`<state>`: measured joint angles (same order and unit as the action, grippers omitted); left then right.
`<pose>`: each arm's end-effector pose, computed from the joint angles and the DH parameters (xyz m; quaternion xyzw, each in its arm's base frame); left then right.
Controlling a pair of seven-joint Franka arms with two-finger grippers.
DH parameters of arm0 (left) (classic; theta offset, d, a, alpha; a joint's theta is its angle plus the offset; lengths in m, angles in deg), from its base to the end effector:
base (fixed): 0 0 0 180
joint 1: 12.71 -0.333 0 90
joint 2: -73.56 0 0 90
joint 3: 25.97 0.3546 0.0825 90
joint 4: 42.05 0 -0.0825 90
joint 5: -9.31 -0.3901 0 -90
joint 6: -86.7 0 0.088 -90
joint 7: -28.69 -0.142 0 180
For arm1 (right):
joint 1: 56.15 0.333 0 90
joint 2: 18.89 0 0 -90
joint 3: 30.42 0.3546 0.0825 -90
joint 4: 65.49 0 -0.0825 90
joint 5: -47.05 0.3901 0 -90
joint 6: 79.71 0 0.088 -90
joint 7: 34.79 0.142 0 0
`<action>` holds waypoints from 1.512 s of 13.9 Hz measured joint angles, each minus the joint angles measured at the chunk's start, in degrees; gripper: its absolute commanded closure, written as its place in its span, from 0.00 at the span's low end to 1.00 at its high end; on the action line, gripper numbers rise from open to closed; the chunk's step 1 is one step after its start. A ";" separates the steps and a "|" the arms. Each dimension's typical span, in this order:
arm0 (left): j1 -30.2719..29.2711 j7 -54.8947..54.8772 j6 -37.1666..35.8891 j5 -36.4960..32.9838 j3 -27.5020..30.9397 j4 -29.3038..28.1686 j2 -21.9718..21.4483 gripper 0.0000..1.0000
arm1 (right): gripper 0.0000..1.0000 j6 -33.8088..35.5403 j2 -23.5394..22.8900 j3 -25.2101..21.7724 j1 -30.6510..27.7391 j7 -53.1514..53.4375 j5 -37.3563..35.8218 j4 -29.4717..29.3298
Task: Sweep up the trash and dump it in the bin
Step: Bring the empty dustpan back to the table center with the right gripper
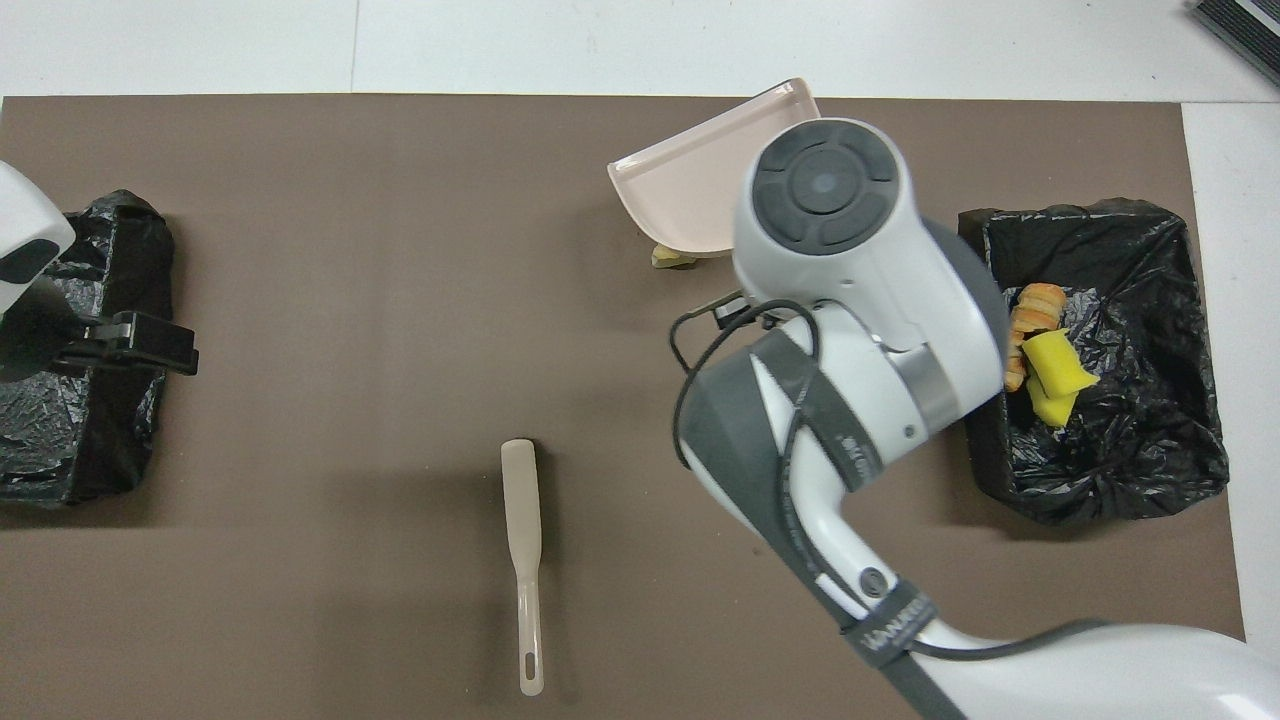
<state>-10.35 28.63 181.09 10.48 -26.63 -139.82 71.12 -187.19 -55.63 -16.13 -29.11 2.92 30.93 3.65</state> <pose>0.5482 -0.0318 0.5933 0.9996 -0.0260 -0.0085 0.0097 0.6267 0.4458 0.4112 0.9968 0.0451 0.0566 0.0331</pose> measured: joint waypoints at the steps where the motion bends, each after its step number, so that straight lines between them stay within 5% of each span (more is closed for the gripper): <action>1: 0.57 -0.48 0.92 0.00 0.69 -0.03 0.01 0.00 | 1.00 -1.62 -2.32 -0.57 2.02 2.34 0.00 -1.41; 4: 1.07 -2.83 3.82 0.00 0.93 -0.35 0.15 0.00 | 1.00 -4.10 -6.37 -0.76 5.50 8.06 0.06 -3.38; 6: 1.15 -6.67 4.72 0.00 0.95 -0.54 0.21 0.00 | 0.85 -4.10 -7.05 -0.76 6.52 9.34 0.71 -3.67; 10: 1.35 -8.47 4.84 0.00 0.96 -0.71 0.22 0.00 | 0.77 -3.98 -6.96 -0.71 6.60 9.35 5.16 -3.88; 17: 1.81 -8.71 4.81 0.00 0.96 -0.94 0.21 0.00 | 0.00 -3.88 -4.11 -1.16 3.67 9.35 5.42 -4.73; 21: 3.26 -7.19 8.00 0.47 0.80 -2.39 0.76 0.00 | 0.00 -2.01 4.78 -1.35 -3.51 9.25 5.56 -1.01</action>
<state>-7.10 21.44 189.08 10.95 -25.83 -142.21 71.89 -189.19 -50.85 -17.47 -32.62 12.17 36.49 2.63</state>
